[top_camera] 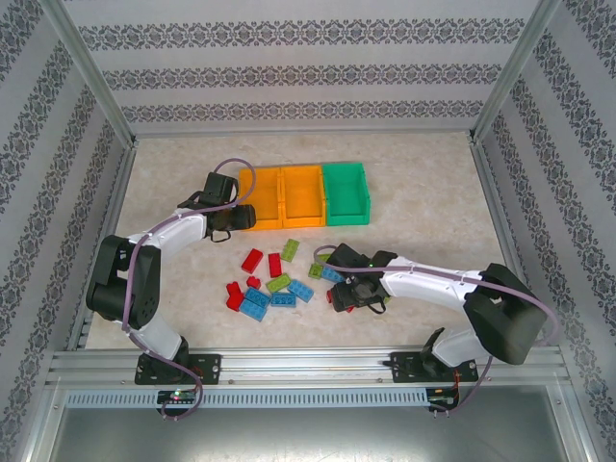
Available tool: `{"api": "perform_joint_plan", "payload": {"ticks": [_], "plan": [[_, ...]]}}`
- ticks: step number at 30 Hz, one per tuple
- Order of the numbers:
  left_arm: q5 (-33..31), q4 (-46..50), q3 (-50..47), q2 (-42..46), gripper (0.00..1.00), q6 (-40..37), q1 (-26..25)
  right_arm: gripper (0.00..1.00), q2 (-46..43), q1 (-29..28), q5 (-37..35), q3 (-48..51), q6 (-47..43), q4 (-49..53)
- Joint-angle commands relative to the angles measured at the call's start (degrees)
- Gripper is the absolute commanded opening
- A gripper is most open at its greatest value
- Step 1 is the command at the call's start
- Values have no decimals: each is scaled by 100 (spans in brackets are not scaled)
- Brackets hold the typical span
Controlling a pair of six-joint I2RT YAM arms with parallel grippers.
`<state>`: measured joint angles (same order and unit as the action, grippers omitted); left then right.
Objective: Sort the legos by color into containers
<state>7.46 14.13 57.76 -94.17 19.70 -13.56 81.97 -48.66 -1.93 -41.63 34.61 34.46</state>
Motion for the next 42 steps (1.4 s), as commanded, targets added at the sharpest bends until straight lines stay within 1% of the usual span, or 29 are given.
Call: {"api": "perform_joint_plan", "payload": {"ticks": [1, 5, 12, 16, 18, 20, 21, 26, 32, 36, 42], "plan": [[-24, -103, -89, 116, 57, -18, -84, 59, 197, -64, -90, -140, 131, 167], [-51, -112, -126, 139, 57, -41, -77, 59, 336, -64, -148, -231, 95, 423], [-52, -118, -157, 167, 57, -54, -82, 59, 452, -64, -132, -367, 204, 519], [-86, -110, -188, 232, 57, -89, -76, 60, 451, -73, -89, -449, 99, 610], [-108, -107, -221, 265, 57, -119, -79, 66, 366, -81, -67, -458, 55, 632], [-114, -111, -252, 276, 58, -128, -80, 78, 270, -81, -60, -476, 72, 652], [-112, -120, -262, 288, 58, -132, -83, 82, 212, -82, -69, -478, 108, 663], [-62, -172, -326, 315, 58, -116, -83, 83, 90, -82, -166, -399, 481, 616], [-17, -188, -370, 362, 58, -133, -79, 83, 289, -81, -238, -405, 934, 387], [-49, -189, -412, 431, 58, -168, -84, 83, 459, -82, -209, -420, 1191, 513], [-33, -196, -423, 440, 58, -203, -78, 80, 553, -83, -157, -396, 1476, 369]]}}
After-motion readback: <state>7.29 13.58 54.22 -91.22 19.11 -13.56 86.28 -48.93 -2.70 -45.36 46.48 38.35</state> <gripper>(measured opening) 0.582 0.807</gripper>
